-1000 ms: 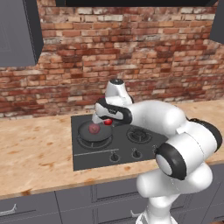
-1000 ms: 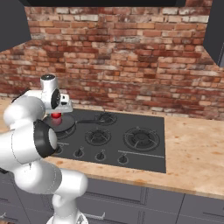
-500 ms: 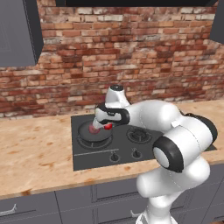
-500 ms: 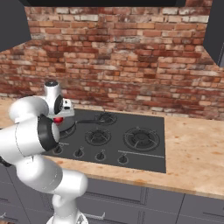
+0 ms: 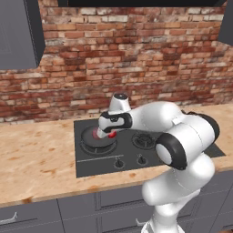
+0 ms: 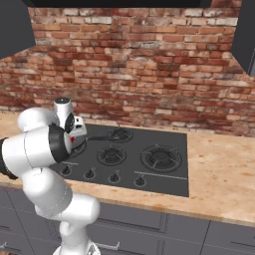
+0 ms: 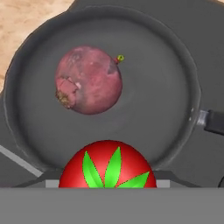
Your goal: Place the pan on the front left burner on the stove. Then place the tomato and the onion in the pan and turn on the front left burner.
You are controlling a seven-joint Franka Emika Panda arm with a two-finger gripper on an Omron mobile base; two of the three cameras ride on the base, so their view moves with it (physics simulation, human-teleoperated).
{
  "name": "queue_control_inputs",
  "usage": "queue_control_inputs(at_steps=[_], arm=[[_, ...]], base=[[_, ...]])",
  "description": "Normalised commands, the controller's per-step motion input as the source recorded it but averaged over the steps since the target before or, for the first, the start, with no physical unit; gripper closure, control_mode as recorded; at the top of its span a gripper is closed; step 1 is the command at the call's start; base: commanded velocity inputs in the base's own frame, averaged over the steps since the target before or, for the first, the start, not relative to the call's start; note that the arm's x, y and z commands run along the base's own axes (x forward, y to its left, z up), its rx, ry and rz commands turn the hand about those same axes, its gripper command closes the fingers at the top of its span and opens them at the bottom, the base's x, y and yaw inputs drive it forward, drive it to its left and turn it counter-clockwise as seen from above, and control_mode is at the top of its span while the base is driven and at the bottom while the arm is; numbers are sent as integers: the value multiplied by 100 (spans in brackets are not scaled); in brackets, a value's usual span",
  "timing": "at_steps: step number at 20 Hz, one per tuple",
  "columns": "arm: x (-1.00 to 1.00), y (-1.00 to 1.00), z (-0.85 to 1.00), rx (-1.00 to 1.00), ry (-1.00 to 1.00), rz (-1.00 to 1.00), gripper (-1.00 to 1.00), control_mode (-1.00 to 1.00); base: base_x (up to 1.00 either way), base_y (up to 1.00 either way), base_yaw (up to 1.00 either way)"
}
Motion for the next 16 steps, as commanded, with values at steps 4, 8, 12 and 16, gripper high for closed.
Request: queue_control_inputs(at_steps=[4, 8, 12, 16], arm=[[19, 5, -25, 0, 0, 6, 100, -100], [23, 13, -22, 0, 0, 6, 100, -100], [20, 15, -20, 0, 0, 6, 100, -100], [10, 17, -20, 0, 0, 4, -100, -100]], base=[[0, 0, 0], [0, 0, 0], [0, 0, 0], [0, 0, 0]])
